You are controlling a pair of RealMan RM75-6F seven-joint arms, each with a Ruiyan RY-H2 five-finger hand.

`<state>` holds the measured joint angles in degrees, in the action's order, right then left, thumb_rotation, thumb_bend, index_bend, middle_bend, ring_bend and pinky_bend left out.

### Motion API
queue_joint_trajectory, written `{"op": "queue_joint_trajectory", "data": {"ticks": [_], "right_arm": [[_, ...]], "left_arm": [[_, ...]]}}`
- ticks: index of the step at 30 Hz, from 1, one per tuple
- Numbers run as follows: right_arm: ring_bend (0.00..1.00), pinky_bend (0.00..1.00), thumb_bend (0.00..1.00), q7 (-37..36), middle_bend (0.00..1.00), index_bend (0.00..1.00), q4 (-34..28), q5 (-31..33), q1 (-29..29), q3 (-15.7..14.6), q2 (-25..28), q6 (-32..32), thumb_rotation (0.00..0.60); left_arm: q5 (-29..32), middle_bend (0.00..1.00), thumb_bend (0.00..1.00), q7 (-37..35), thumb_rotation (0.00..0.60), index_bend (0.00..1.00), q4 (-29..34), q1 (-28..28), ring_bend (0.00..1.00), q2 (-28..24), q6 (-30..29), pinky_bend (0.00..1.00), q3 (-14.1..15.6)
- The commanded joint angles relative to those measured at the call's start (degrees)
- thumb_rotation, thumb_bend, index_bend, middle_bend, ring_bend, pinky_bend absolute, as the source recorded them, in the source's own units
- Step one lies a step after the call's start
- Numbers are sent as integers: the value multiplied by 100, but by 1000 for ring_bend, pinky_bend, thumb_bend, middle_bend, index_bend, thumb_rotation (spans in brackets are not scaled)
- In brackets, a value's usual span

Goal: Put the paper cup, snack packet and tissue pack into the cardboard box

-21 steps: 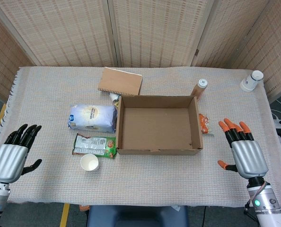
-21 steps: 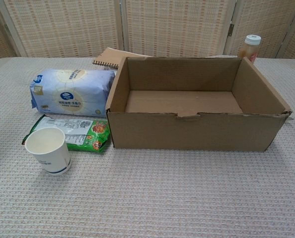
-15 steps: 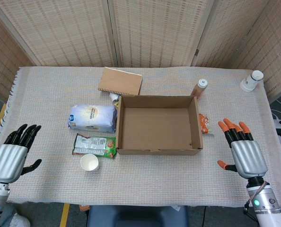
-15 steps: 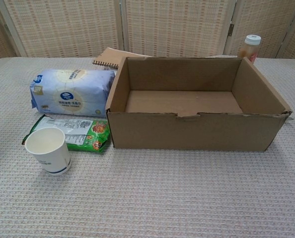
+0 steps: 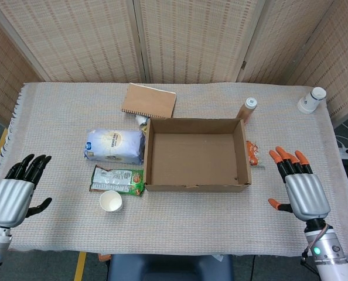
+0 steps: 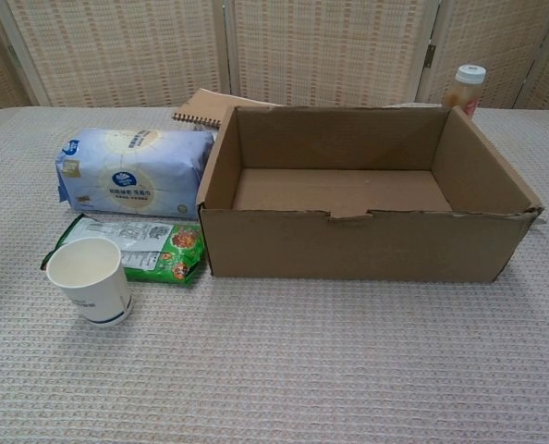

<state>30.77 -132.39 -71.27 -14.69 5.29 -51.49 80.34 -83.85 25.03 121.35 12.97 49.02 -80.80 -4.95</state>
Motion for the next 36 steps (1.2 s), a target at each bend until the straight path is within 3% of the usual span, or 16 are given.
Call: {"op": "queue_joint_trajectory", "data": {"ticks": [1, 10, 19, 27, 36], "right_arm": [[0, 0, 73, 0, 0, 56, 23, 34, -18, 1, 0, -37, 600], [0, 0, 73, -18, 0, 55, 37, 4, -27, -24, 4, -80, 600], [0, 0, 74, -3, 0, 55, 1, -44, -10, -34, 7, -48, 600], [0, 0, 73, -39, 0, 55, 9, -11, -17, -11, 37, -52, 600], [0, 0, 73, -56, 0, 55, 30, 38, -28, 3, 40, -60, 600]], "left_arm": [[-4, 69, 189, -105, 600, 0, 90, 32, 36, -52, 109, 192, 30], [-314, 70, 191, 174, 600, 0, 309, 28, 36, 49, 289, 197, 253], [-475, 70, 190, 816, 600, 0, 319, 207, 36, 689, 1032, 198, 619], [99, 71, 190, 1276, 600, 0, 107, 562, 36, 1301, 1438, 209, 392], [1158, 72, 191, 1615, 600, 0, -126, 1010, 36, 1839, 1780, 212, 142]]}}
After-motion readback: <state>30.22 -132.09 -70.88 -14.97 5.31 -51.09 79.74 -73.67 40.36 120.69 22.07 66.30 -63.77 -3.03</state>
